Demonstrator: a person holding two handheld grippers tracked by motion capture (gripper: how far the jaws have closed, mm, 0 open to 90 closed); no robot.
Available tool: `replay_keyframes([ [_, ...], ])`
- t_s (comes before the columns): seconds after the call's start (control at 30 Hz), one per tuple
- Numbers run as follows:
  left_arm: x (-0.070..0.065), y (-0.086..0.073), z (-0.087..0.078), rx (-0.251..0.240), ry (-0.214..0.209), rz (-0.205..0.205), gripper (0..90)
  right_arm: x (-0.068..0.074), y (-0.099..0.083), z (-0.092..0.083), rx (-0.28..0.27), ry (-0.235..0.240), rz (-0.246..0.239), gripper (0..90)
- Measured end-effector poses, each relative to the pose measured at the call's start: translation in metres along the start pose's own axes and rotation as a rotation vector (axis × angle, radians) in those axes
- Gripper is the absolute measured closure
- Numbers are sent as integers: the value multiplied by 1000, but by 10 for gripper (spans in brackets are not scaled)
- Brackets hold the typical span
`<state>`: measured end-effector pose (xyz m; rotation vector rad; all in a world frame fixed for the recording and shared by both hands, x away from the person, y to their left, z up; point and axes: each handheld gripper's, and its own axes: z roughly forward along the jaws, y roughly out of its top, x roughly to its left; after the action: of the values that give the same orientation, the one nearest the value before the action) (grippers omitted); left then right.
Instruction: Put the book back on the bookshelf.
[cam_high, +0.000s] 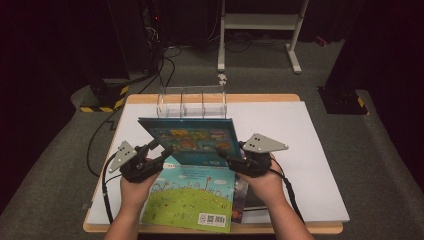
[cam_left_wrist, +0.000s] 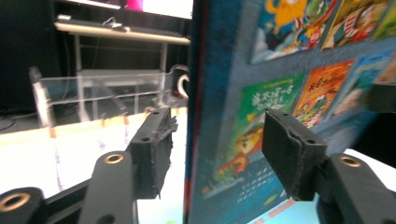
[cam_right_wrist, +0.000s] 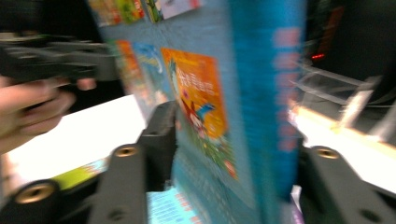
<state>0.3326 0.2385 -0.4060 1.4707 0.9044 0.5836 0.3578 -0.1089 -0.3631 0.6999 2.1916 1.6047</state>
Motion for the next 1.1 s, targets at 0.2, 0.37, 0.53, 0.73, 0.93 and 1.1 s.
replay_keyframes([
  [0.2,19,-3,-9,33,41,-44,426,21,0,13,20,11,-88,825],
  [0.37,23,2,-19,10,55,-40,420,15,0,28,1,12,19,828],
  [0.53,25,8,-25,3,43,-55,404,29,3,50,10,7,-2,826],
  [0.73,21,13,-28,6,5,-55,352,43,10,81,35,12,-15,825],
  [0.93,17,20,-35,-30,-12,-56,312,56,11,105,38,25,-33,821],
  [1.1,11,26,-39,-57,-41,-59,282,63,11,114,34,32,-29,814],
])
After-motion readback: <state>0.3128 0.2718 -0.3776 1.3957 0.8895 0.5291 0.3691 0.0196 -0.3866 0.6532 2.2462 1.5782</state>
